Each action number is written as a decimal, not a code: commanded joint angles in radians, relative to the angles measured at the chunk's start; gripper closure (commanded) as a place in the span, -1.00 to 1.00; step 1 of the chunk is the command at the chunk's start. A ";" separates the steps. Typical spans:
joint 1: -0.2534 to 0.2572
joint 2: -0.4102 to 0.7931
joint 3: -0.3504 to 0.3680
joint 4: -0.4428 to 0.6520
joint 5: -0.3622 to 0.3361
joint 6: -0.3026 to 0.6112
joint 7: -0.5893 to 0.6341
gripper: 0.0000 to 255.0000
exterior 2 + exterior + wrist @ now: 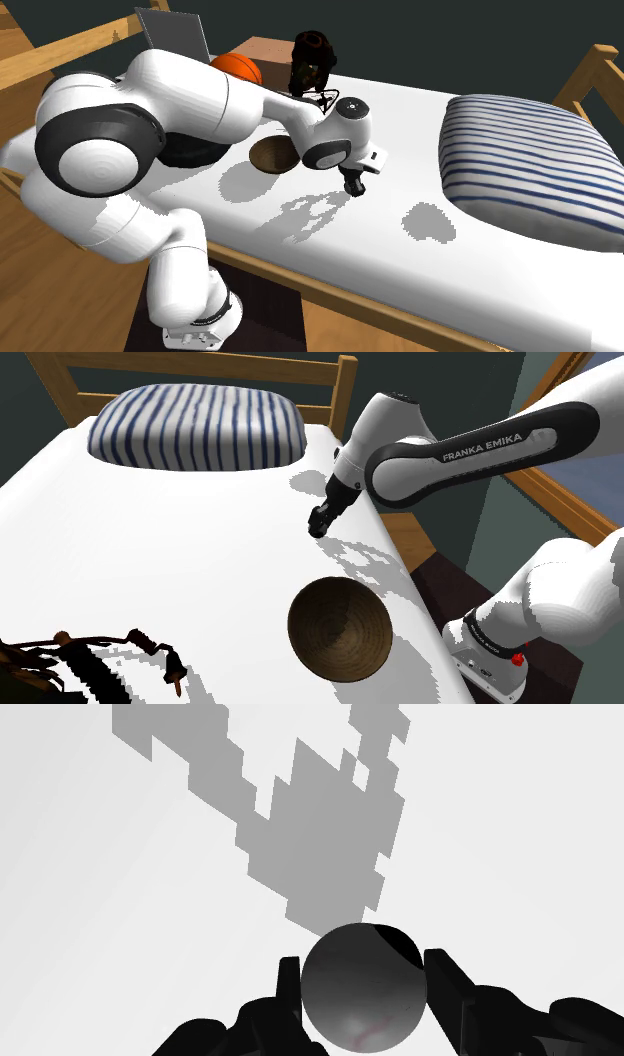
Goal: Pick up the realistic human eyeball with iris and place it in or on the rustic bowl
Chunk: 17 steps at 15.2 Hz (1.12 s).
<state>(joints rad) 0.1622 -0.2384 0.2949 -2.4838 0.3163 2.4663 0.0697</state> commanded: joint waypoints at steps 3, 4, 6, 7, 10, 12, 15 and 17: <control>-0.001 -0.009 -0.001 0.006 -0.002 -0.016 0.002 1.00; -0.001 -0.017 -0.003 0.013 -0.003 -0.030 0.004 1.00; -0.003 -0.032 -0.005 0.027 -0.007 -0.060 0.009 1.00; -0.003 -0.040 -0.006 0.035 -0.009 -0.075 0.011 1.00; -0.006 -0.060 -0.010 0.059 -0.014 -0.119 0.018 1.00; -0.007 -0.072 -0.013 0.076 -0.017 -0.148 0.022 1.00; -0.009 -0.089 -0.017 0.102 -0.022 -0.190 0.029 1.00; -0.010 -0.098 -0.019 0.121 -0.026 -0.219 0.033 1.00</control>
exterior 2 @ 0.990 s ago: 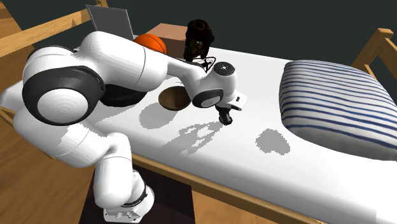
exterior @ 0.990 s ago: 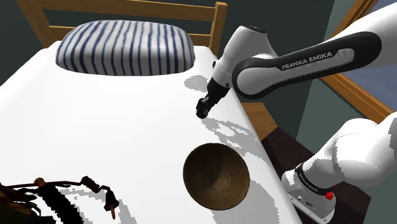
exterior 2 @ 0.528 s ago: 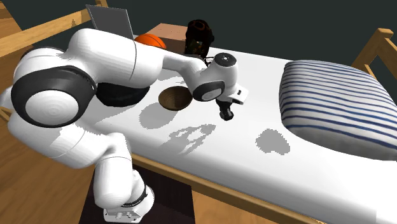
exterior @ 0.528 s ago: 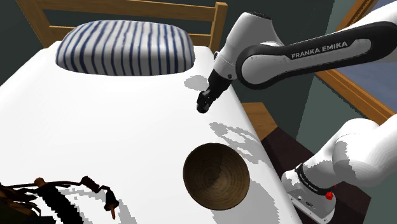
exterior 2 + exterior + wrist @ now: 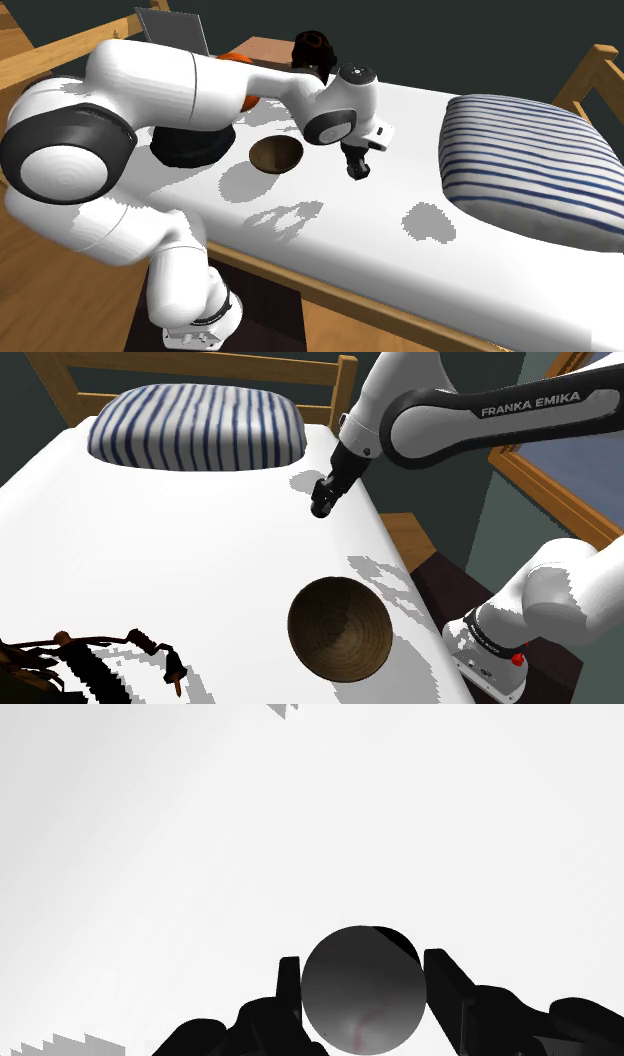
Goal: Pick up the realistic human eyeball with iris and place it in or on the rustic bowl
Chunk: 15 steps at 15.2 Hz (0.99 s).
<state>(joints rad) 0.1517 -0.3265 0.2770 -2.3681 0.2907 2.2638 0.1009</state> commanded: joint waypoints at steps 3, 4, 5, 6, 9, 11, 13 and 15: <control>-0.002 -0.023 -0.005 0.035 -0.005 -0.058 0.009 1.00; -0.003 -0.026 -0.007 0.046 -0.007 -0.072 0.011 1.00; -0.003 -0.030 -0.008 0.056 -0.009 -0.086 0.013 1.00; -0.004 -0.033 -0.009 0.067 -0.011 -0.099 0.015 1.00; -0.006 -0.041 -0.013 0.100 -0.016 -0.140 0.021 1.00; -0.007 -0.045 -0.015 0.123 -0.019 -0.167 0.026 1.00; -0.009 -0.048 -0.018 0.147 -0.022 -0.194 0.030 1.00; 0.000 -0.073 -0.006 0.134 -0.016 -0.201 0.048 1.00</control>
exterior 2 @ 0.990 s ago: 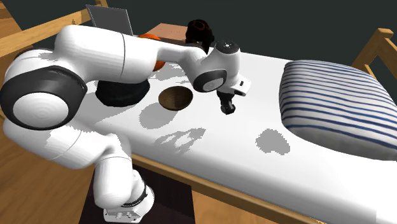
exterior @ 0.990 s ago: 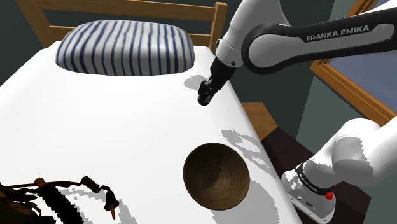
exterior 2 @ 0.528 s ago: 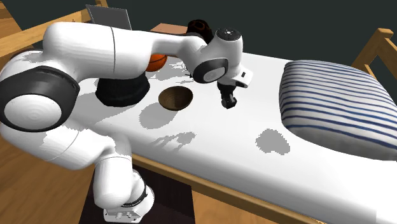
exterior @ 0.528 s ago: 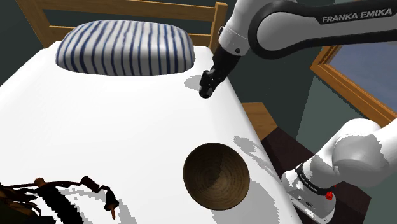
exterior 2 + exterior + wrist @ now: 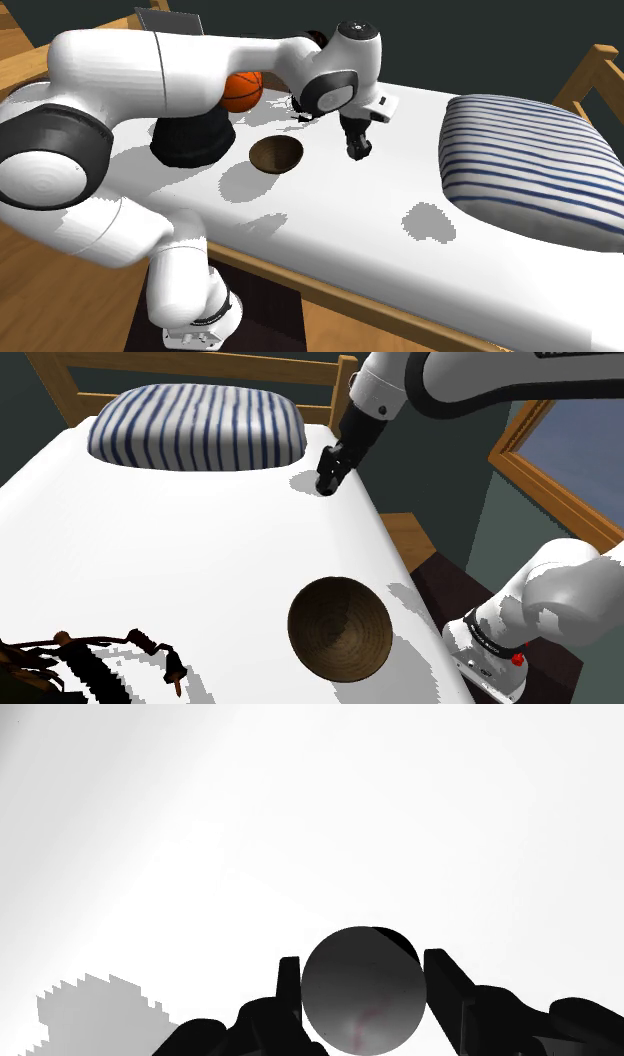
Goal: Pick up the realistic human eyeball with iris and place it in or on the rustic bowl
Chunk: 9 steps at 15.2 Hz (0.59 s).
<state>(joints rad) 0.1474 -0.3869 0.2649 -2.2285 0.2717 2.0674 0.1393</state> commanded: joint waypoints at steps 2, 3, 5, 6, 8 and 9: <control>0.024 -0.059 0.030 -0.040 0.016 -0.008 0.045 1.00; 0.033 -0.081 0.043 -0.055 0.024 -0.011 0.064 1.00; 0.054 -0.123 0.069 -0.083 0.039 -0.017 0.101 1.00; 0.064 -0.143 0.083 -0.095 0.047 -0.021 0.121 1.00; 0.085 -0.181 0.111 -0.115 0.063 -0.029 0.161 1.00; 0.095 -0.199 0.126 -0.123 0.071 -0.033 0.182 1.00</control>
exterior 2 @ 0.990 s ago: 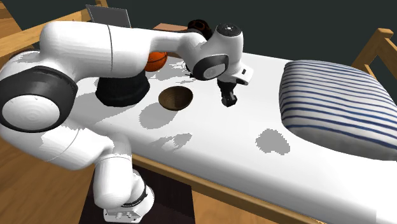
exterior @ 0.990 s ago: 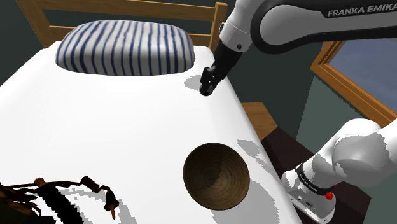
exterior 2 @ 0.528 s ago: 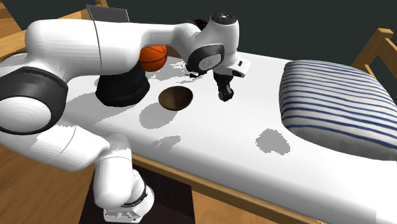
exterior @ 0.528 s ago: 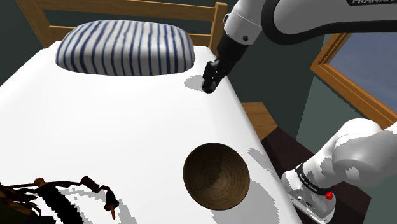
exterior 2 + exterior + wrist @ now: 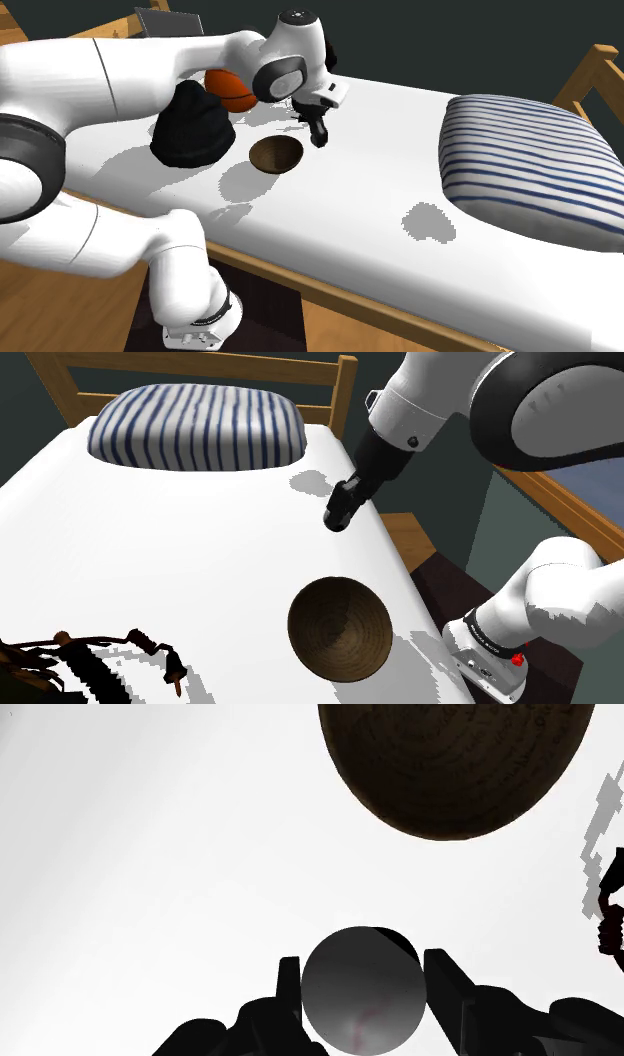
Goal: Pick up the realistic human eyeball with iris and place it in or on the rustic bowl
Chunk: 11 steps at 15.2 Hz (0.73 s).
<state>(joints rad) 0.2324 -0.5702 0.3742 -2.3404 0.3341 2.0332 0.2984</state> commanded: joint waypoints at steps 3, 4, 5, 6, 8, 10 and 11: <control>0.042 -0.063 0.063 -0.029 0.033 -0.013 0.087 1.00; 0.053 -0.077 0.079 -0.033 0.041 -0.017 0.109 1.00; 0.063 -0.090 0.095 -0.036 0.050 -0.022 0.131 1.00; 0.074 -0.102 0.112 -0.037 0.058 -0.027 0.154 1.00; 0.093 -0.123 0.146 -0.036 0.074 -0.036 0.200 1.00; 0.115 -0.143 0.191 -0.029 0.093 -0.048 0.258 1.00; 0.117 -0.143 0.195 -0.042 0.097 -0.035 0.257 1.00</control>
<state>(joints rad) 0.3409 -0.7027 0.5575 -2.3692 0.4218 1.9926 0.5416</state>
